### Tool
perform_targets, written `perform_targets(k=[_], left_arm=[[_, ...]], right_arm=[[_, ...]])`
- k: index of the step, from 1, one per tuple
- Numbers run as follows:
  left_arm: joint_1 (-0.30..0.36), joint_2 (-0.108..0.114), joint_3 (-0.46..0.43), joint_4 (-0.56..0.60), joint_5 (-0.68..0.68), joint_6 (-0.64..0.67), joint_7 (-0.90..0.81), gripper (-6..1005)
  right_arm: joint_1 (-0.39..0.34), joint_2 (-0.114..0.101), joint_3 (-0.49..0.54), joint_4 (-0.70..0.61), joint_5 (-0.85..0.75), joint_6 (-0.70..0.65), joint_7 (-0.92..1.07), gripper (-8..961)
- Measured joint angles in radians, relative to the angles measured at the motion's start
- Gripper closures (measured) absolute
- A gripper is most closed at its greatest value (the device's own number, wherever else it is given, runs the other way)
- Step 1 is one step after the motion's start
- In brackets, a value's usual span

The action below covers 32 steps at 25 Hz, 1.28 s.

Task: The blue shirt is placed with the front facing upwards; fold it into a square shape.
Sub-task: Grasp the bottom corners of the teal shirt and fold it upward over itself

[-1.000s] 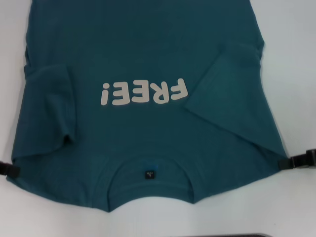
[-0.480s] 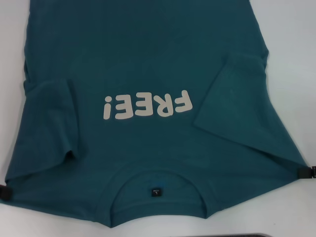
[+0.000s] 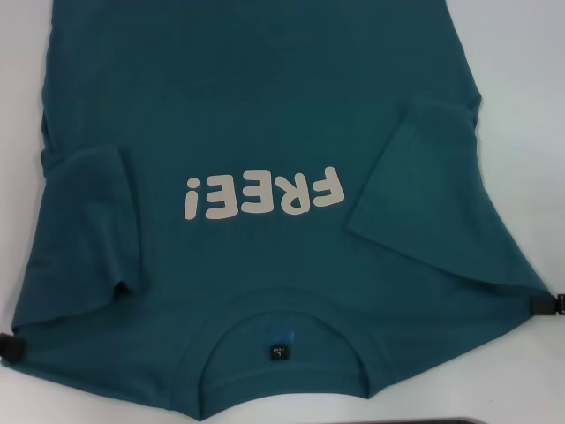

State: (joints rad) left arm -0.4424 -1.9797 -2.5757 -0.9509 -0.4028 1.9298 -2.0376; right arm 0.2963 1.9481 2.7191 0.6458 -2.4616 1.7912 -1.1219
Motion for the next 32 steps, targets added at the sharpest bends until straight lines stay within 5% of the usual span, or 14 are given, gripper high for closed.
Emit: perform_targets(k=[13,32], left_arm=[[-0.071,0.036,-0.088,0.072,-0.149,-0.033,0.024,968],[-0.299,0.069,-0.104,0.194,-0.34,-0.301,-0.027,959]], right_arm=[[0.062,-0.007,0.007,-0.003,0.09,0.007,-0.004,916],[0.224,0.008,0.003,-0.006,0.257,-0.199,0.042,914]])
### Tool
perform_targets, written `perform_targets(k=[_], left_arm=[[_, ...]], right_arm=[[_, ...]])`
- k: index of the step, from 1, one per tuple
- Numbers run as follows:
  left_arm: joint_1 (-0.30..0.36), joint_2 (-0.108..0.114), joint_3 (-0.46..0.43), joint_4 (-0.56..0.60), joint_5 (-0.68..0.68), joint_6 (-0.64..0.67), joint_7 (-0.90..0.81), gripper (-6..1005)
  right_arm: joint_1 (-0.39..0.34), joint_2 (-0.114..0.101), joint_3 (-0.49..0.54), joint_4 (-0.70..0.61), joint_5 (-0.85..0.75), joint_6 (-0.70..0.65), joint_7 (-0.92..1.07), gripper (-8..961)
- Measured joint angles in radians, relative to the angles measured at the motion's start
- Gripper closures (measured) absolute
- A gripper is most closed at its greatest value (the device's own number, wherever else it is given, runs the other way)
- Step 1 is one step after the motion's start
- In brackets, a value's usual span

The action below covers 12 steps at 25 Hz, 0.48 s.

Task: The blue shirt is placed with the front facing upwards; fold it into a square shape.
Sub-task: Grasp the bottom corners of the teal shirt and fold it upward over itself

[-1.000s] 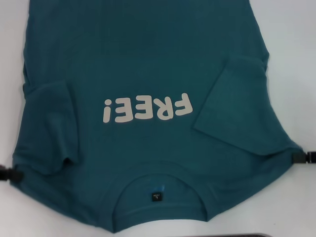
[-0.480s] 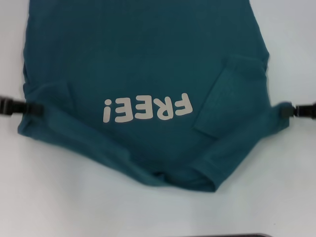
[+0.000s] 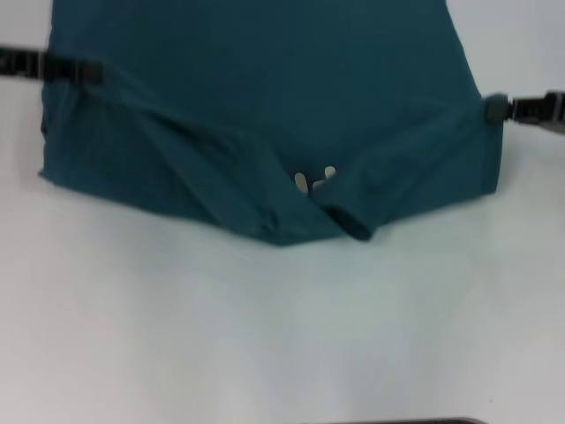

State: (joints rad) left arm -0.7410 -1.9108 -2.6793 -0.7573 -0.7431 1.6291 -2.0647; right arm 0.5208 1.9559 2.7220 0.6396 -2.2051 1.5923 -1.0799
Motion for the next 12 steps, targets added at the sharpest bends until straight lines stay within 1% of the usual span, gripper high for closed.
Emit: perform_targets(k=[6,7,9,12], left_arm=[[-0.05,0.03,-0.001,0.035,-0.041,-0.118,-0.012,955],[-0.05,0.03,-0.001,0.035,-0.041,-0.118,-0.012,954],[-0.069,0.044,-0.003,0.064,-0.061,-0.171,-0.012,953],[-0.089,0.048,-0.003,0.078,-0.065,-0.22,-0.012,951]], right_arm=[[0.046,0.009,-0.004,0.0,0.042,-0.09,0.013,913],[0.054,0.01,-0.004,0.0,0.047,-0.107,0.014,913],[0.071,0.013,-0.006,0.0,0.055,-0.132,0.014,913],[0.099,0.015,-0.006,0.0,0.06,-0.161,0.014,913]])
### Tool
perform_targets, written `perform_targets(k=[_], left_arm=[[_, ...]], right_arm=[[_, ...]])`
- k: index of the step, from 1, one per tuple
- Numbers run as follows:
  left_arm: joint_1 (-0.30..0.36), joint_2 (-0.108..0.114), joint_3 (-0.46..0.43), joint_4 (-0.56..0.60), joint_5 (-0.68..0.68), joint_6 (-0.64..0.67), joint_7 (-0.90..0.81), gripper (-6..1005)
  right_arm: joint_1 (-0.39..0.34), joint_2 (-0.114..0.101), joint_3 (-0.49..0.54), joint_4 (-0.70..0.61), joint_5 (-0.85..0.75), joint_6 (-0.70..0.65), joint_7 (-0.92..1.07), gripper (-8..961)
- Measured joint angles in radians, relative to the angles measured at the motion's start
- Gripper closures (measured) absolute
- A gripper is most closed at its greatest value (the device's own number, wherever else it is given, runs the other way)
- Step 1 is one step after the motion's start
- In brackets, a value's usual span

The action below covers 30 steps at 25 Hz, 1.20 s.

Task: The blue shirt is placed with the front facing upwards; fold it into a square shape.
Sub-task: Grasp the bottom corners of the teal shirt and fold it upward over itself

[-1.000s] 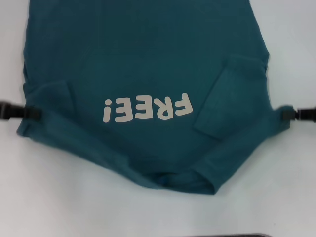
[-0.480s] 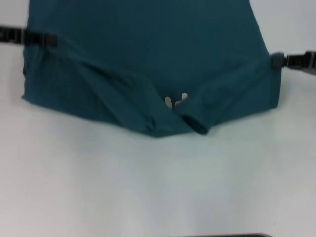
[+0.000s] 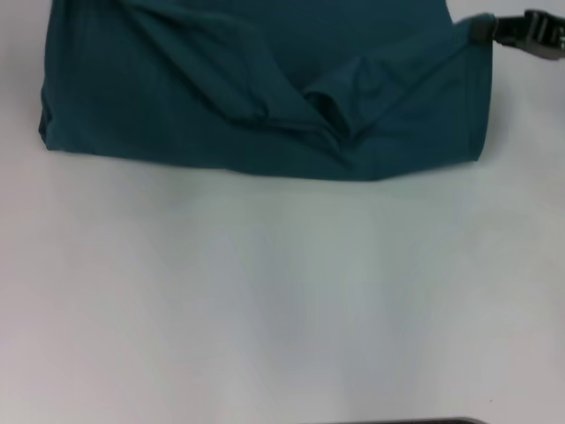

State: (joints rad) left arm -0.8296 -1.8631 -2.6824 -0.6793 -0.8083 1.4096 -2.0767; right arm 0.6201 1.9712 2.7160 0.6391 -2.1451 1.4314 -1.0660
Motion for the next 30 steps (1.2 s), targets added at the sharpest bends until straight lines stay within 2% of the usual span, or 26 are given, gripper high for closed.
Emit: perform_targets(k=[9,13,17,18,30], left_arm=[[-0.022,-0.002,0.001,0.011,-0.028,-0.078,0.001,945],[-0.024,-0.002,0.003,0.024,-0.05,-0.097,0.006,942],[-0.018,-0.021,0.004,0.039,-0.052,-0.137,0.01,940],[-0.015,-0.032,0.006,0.056,-0.053,-0.167,0.02,939],[-0.02,-0.05,0.009,0.119,-0.08,-0.27,0.076,931]], right_arm=[[0.098,0.003,-0.002,-0.003,0.003,-0.071,0.014,912],[0.111,0.005,-0.013,-0.003,0.003,-0.094,0.018,911],[0.107,0.015,-0.027,-0.022,0.003,-0.141,0.01,911],[0.106,0.017,-0.027,-0.034,0.003,-0.157,0.001,910],[0.122,0.031,-0.036,-0.091,0.024,-0.295,-0.072,909]])
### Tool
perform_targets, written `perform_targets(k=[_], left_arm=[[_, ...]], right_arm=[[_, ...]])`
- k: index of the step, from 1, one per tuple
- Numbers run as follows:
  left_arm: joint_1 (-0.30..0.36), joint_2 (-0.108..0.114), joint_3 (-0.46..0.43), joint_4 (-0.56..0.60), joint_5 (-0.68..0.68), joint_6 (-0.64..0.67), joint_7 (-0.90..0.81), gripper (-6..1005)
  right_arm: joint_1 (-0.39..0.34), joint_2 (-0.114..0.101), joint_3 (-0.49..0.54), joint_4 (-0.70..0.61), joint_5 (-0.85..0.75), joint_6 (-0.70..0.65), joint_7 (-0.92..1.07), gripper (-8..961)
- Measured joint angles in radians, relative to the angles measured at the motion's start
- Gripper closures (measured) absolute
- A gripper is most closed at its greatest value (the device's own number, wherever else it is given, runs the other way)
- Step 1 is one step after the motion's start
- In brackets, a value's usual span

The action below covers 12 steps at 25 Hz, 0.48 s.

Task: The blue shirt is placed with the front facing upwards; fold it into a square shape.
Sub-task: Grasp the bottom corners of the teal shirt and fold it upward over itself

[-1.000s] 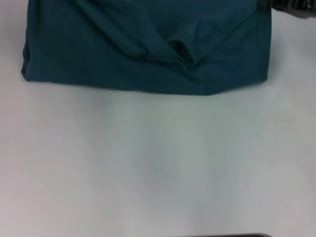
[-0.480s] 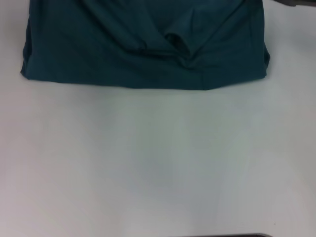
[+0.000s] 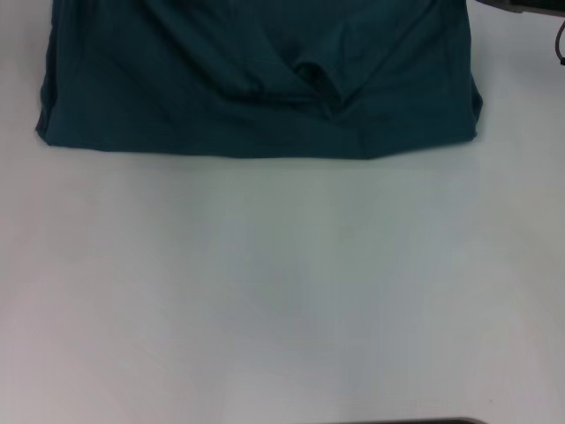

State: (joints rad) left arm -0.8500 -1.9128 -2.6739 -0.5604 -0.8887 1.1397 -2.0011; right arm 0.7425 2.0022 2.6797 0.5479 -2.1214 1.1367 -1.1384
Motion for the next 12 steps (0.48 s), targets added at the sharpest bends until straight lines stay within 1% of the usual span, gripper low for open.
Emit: perform_targets(k=[5,10,12], left_arm=[[-0.002,0.0,0.009,0.0,-0.018,-0.013,0.002,927],[-0.006,0.004,0.007,-0.006,-0.025,-0.012,0.003,924],[-0.009,0.005,0.005,-0.009,-0.033,-0.008,0.002,923]], right_arm=[[0.005,0.002,-0.012,0.003,0.035,-0.018,-0.018,908],[0.007,-0.008,-0.041,0.015,0.074,-0.018,-0.01,908],[0.009,-0.009,-0.043,0.022,0.079,-0.018,-0.008,907]])
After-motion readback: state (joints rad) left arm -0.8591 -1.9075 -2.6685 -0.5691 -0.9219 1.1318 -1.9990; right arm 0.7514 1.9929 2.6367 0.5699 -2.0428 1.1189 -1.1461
